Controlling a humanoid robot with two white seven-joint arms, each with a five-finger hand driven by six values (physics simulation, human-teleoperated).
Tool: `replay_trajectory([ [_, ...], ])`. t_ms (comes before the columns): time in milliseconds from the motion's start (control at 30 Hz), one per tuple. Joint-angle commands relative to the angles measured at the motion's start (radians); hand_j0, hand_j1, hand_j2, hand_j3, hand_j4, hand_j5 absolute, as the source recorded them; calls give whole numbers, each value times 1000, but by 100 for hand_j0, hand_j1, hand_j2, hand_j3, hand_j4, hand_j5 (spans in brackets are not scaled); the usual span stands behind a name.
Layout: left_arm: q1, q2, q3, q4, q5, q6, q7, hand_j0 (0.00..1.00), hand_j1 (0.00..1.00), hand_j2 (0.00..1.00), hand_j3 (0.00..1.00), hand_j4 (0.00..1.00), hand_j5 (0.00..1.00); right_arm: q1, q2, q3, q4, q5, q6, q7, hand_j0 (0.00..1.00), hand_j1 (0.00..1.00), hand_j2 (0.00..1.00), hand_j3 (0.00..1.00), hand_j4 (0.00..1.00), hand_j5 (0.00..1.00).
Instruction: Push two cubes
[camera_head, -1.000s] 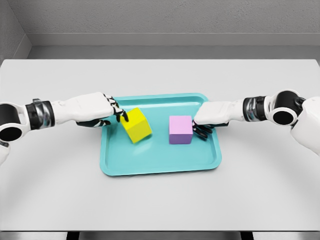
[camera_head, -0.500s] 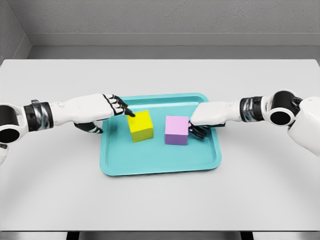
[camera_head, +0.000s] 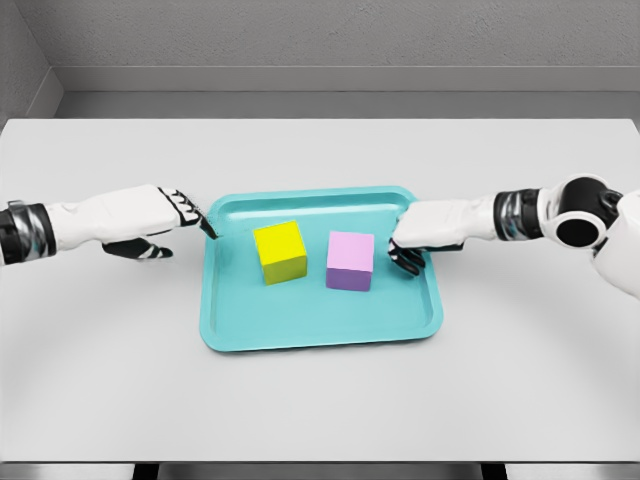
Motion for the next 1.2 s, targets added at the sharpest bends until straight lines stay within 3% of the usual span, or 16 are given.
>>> replay_trajectory([
  [0, 0, -8, -2, 47, -20, 3, 0, 39, 39, 39, 39, 39, 39, 0, -35, 20, -53, 16, -2, 2, 11, 11, 11, 11, 11, 11],
  [200, -6, -91, -5, 60, -75, 3, 0, 39, 39, 39, 39, 39, 39, -2, -78, 58, -161, 15, -2, 2, 11, 11, 11, 11, 11, 11],
  [400, -8, -136, -19, 60, -79, 3, 0, 39, 39, 39, 39, 39, 39, -48, -67, 38, -155, 4, -2, 2, 11, 11, 11, 11, 11, 11],
  [500, -9, -150, -21, 60, -80, 3, 0, 39, 39, 39, 39, 39, 39, -54, -69, -14, -153, -56, -2, 2, 11, 11, 11, 11, 11, 11],
  [600, -12, -179, -33, 81, -82, 3, 0, 39, 39, 39, 39, 39, 39, -67, -95, -8, -181, -106, -2, 2, 11, 11, 11, 11, 11, 11],
  [667, -12, -180, -33, 81, -82, 3, 0, 39, 39, 39, 39, 39, 39, -67, -127, 17, -242, -134, -2, 2, 11, 11, 11, 11, 11, 11],
  [800, -28, -196, -34, 106, -86, 3, 0, 39, 39, 39, 39, 39, 39, -75, -145, 75, -290, -145, -2, 2, 11, 11, 11, 11, 11, 11],
  [1167, -41, -232, -34, 138, -88, 3, 0, 39, 39, 39, 39, 39, 39, -113, -141, 175, -299, -171, -2, 2, 11, 11, 11, 11, 11, 11],
])
